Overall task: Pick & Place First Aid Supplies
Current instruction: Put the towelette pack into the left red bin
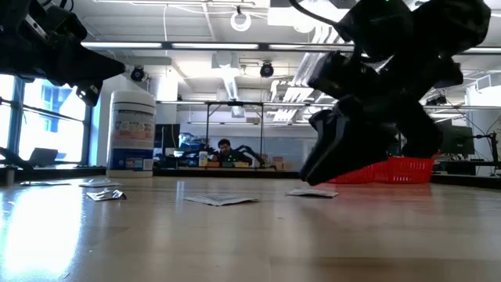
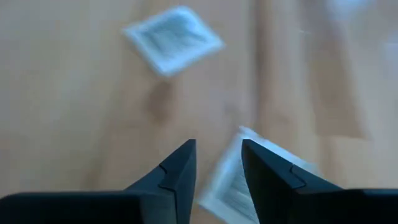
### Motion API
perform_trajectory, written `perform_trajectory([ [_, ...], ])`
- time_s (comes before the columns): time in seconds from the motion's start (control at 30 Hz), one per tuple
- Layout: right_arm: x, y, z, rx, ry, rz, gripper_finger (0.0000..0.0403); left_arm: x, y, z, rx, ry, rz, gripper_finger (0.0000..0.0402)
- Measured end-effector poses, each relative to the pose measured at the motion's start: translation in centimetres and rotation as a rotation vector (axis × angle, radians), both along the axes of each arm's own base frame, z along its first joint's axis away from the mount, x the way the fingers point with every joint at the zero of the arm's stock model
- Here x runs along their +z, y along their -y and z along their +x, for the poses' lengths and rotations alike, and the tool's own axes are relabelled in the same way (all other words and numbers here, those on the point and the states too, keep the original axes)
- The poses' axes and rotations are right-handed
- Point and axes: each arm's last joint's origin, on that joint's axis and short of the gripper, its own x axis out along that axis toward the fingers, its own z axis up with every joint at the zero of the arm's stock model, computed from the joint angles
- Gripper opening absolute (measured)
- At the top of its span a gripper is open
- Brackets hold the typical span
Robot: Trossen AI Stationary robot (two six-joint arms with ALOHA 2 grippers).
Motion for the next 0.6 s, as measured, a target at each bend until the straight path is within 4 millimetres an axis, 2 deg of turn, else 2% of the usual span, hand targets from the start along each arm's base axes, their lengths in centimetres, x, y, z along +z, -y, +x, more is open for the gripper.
perform_trajectory([
  [0.2, 0.5, 1.4, 0.2, -0.144, 0.033, -0.026, 0.0124, 0.0, 0.0, 0.0, 0.001, 0.001, 0.000, 0.0001],
  [0.43, 0.1, 4.5, 0.7, -0.092, -0.012, 0.102, 0.0124, 0.0, 0.0, 0.0, 0.001, 0.000, 0.000, 0.0001],
  [0.6, 0.0, 5.8, 0.8, -0.102, -0.015, 0.111, 0.0124, 0.0, 0.0, 0.0, 0.001, 0.001, 0.000, 0.0001],
])
